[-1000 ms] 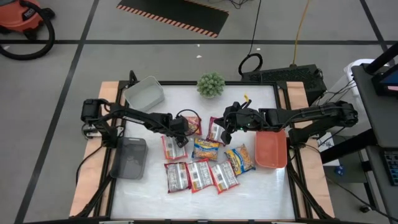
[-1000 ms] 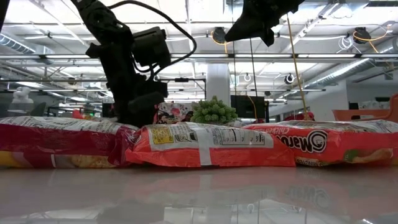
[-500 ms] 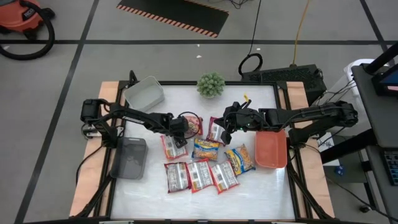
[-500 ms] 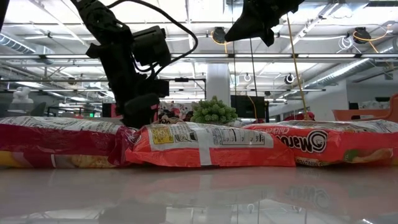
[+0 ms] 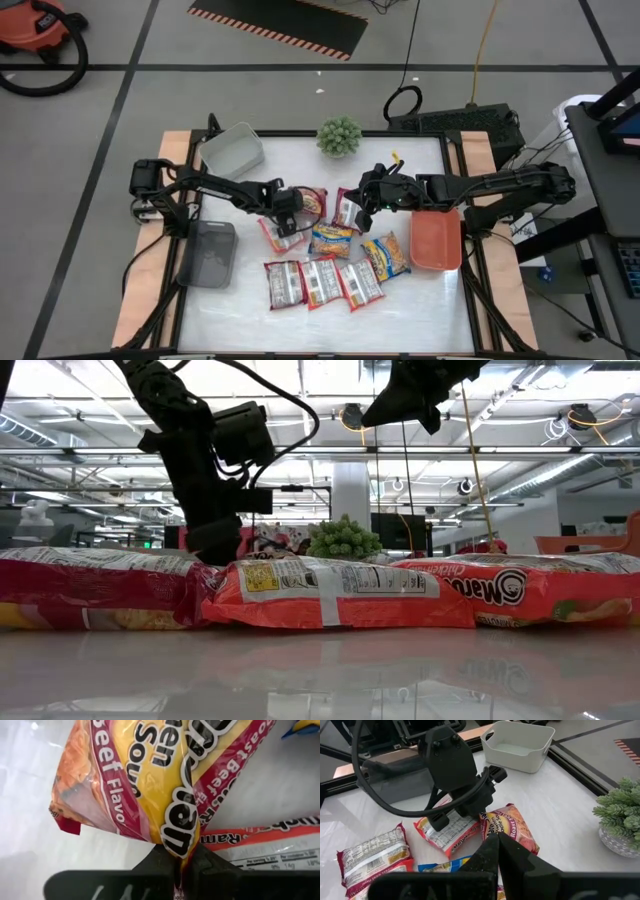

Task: Sort Maruchan noodles
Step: Put the red bag into the orange bin

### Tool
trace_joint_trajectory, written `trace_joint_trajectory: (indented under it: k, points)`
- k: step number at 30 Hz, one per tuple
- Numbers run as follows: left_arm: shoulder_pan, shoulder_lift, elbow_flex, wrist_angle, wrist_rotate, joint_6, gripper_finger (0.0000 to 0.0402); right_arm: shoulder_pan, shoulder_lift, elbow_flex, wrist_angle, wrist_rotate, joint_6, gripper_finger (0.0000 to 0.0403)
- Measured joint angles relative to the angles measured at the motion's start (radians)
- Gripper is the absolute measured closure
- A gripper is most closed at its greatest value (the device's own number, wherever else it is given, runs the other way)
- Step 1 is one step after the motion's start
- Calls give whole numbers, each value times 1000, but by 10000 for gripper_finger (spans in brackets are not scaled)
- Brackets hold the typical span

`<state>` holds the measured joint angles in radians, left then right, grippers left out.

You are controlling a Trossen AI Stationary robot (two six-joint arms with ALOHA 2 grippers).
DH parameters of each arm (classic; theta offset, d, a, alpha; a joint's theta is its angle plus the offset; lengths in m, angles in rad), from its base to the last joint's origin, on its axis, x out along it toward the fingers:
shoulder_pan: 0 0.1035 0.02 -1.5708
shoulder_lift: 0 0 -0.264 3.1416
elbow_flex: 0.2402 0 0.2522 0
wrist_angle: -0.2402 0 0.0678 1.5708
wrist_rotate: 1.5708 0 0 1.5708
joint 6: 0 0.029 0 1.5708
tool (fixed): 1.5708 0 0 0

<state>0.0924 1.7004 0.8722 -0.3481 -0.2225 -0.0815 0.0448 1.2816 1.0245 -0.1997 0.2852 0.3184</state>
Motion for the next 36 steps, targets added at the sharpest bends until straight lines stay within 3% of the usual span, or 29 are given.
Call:
trace_joint_trajectory:
  k: [7, 14, 22, 36]
  points:
    - [-40, 0, 29, -28, -92, 83, 396, 0, 0, 0, 0, 0, -20, 403]
    - [-110, 0, 138, -177, -238, 132, 397, 0, 0, 0, 0, 1, -20, 403]
    - [-187, -1, 201, -187, -394, 187, 397, 0, 0, 0, 0, 56, -31, 403]
    - [-267, -21, 235, -218, -454, 299, 398, 0, 0, -34, -12, 50, 15, 397]
